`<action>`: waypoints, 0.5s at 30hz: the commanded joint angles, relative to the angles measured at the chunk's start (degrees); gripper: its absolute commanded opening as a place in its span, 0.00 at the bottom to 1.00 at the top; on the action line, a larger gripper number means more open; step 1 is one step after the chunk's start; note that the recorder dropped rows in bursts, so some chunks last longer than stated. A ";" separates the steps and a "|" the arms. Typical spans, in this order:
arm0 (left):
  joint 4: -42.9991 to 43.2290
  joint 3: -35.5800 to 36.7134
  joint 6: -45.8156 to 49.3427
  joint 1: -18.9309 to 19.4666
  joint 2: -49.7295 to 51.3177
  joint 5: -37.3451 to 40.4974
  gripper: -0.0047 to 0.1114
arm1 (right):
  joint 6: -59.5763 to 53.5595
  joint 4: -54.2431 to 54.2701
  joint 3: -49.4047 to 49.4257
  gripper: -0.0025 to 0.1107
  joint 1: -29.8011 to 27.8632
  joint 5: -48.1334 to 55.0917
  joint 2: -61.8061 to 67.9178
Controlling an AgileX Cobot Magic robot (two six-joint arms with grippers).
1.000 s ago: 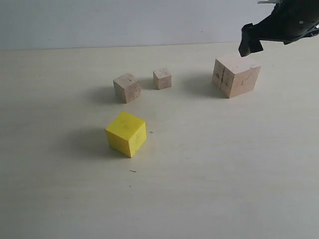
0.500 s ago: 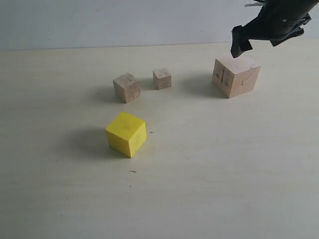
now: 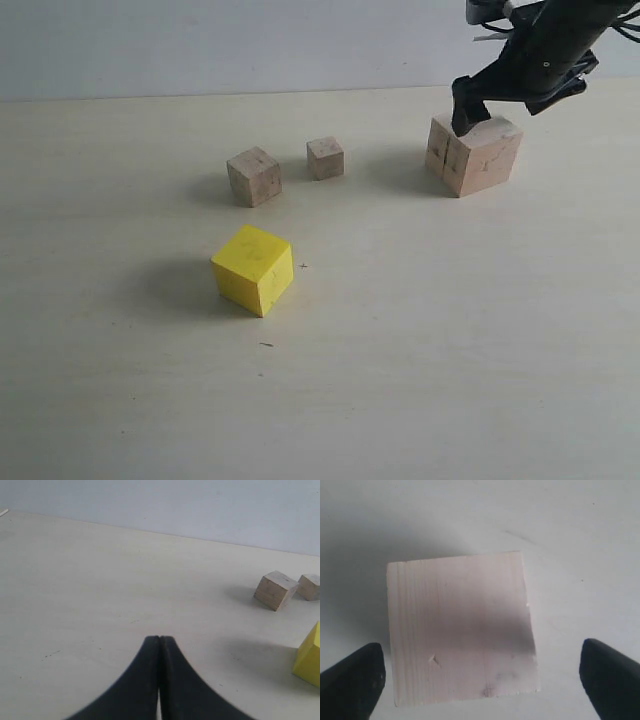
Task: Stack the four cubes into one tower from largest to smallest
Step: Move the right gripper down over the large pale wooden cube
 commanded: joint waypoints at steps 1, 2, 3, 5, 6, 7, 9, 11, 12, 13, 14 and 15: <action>0.12 0.16 0.15 0.25 -0.38 -0.11 0.04 | -0.51 -1.73 -0.92 0.95 1.63 -0.95 0.93; 0.12 0.16 0.15 0.25 -0.38 -0.11 0.04 | -0.36 -2.84 -1.16 0.95 2.02 -1.09 1.39; 0.12 0.16 0.15 0.25 -0.38 -0.11 0.04 | -0.16 -3.65 -1.44 0.95 2.31 -1.09 1.70; 0.12 0.16 0.15 0.25 -0.38 -0.11 0.04 | 1.67 -4.96 -2.36 0.95 2.68 -1.09 2.57; 0.12 0.16 0.15 0.25 -0.38 -0.11 0.04 | 2.07 -4.96 -2.65 0.95 2.68 -0.98 2.93; 0.12 0.16 0.15 0.25 -0.38 -0.11 0.04 | 2.80 -4.96 -3.06 0.95 2.68 -0.98 3.40; 0.12 0.16 0.15 0.25 -0.38 -0.11 0.04 | 2.90 -4.96 -3.65 0.95 2.68 -0.77 3.86; 0.12 0.16 0.15 0.25 -0.38 -0.11 0.04 | 2.90 -4.96 -4.25 0.95 2.68 -0.66 4.52; 0.12 0.16 0.15 0.25 -0.38 -0.11 0.04 | 2.90 -4.96 -4.47 0.95 2.68 -0.54 4.85; 0.12 0.16 0.15 0.25 -0.38 -0.11 0.04 | 2.90 -4.96 -4.90 0.95 2.68 -0.43 5.28; 0.12 0.16 0.15 0.25 -0.38 -0.11 0.04 | 2.90 -4.82 -5.20 0.95 2.68 -0.20 5.74; 0.12 0.16 0.15 0.25 -0.38 -0.11 0.04 | 2.90 -4.66 -5.52 0.95 2.68 0.17 6.17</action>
